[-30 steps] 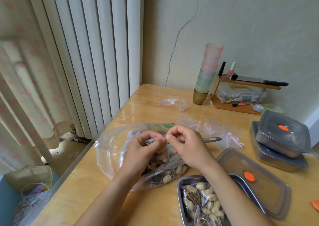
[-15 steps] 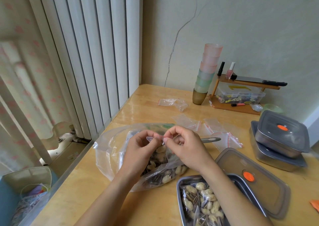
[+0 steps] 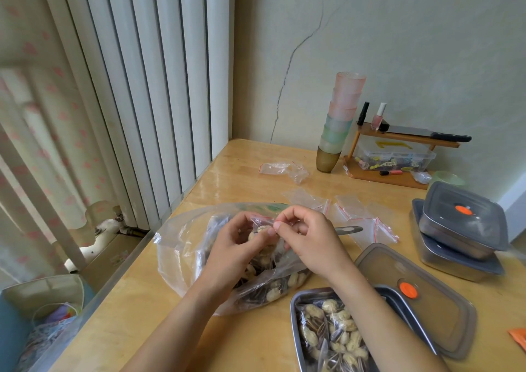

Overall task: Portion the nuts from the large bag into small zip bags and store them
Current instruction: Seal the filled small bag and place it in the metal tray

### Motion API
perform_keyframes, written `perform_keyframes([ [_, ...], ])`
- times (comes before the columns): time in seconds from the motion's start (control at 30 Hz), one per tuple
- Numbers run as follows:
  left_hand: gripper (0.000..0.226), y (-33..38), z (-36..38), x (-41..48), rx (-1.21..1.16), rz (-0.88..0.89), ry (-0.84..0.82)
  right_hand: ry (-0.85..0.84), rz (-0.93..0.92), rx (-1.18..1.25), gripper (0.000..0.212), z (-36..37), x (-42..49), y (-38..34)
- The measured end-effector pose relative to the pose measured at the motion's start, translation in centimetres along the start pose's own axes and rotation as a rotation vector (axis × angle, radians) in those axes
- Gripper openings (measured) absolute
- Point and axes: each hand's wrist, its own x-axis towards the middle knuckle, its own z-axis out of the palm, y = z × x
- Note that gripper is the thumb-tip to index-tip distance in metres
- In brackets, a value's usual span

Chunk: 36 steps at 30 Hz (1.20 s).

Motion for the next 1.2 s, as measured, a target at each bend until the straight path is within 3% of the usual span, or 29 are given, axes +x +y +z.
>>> perform_keyframes([
  [0.47, 0.019, 0.20, 0.01, -0.01, -0.036, -0.003, -0.028, 0.023, -0.117, -0.062, 0.014, -0.01, 0.10, 0.14],
  [1.0, 0.012, 0.18, 0.09, -0.16, 0.002, 0.031, -0.021, 0.003, -0.127, -0.064, 0.012, 0.01, -0.19, -0.43],
  [1.2, 0.007, 0.31, -0.01, -0.11, 0.007, 0.029, 0.073, 0.038, -0.202, -0.127, 0.014, 0.09, -0.23, -0.34],
])
